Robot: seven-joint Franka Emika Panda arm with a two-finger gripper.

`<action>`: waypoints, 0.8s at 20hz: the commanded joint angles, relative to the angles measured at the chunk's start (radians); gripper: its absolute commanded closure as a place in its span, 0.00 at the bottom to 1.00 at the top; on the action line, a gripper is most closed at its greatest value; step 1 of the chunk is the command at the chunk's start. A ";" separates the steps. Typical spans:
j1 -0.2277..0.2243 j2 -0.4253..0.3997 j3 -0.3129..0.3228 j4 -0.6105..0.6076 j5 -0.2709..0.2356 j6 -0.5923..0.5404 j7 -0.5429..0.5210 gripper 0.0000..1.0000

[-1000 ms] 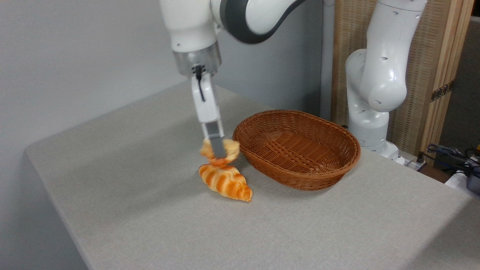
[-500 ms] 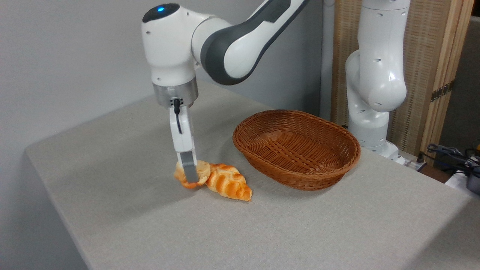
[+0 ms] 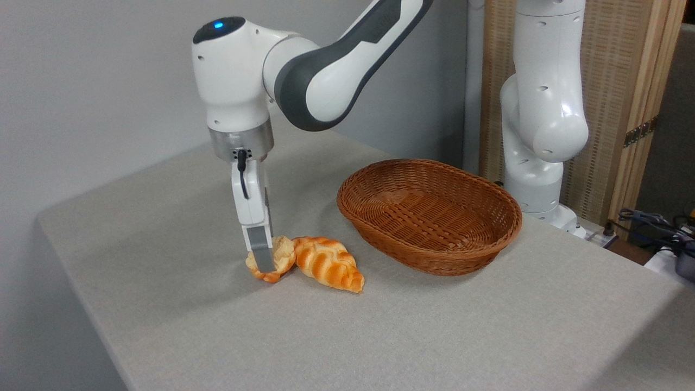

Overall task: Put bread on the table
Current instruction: 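Open the gripper to release the roll and raise it away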

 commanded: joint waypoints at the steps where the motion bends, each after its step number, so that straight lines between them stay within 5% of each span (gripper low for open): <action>1: 0.010 -0.002 0.014 0.052 -0.018 -0.001 0.001 0.00; 3: 0.022 -0.005 0.016 0.077 -0.020 -0.012 -0.005 0.00; 12: 0.080 -0.010 0.027 0.287 -0.011 -0.300 -0.351 0.00; 16: 0.091 -0.008 0.053 0.327 -0.005 -0.317 -0.479 0.00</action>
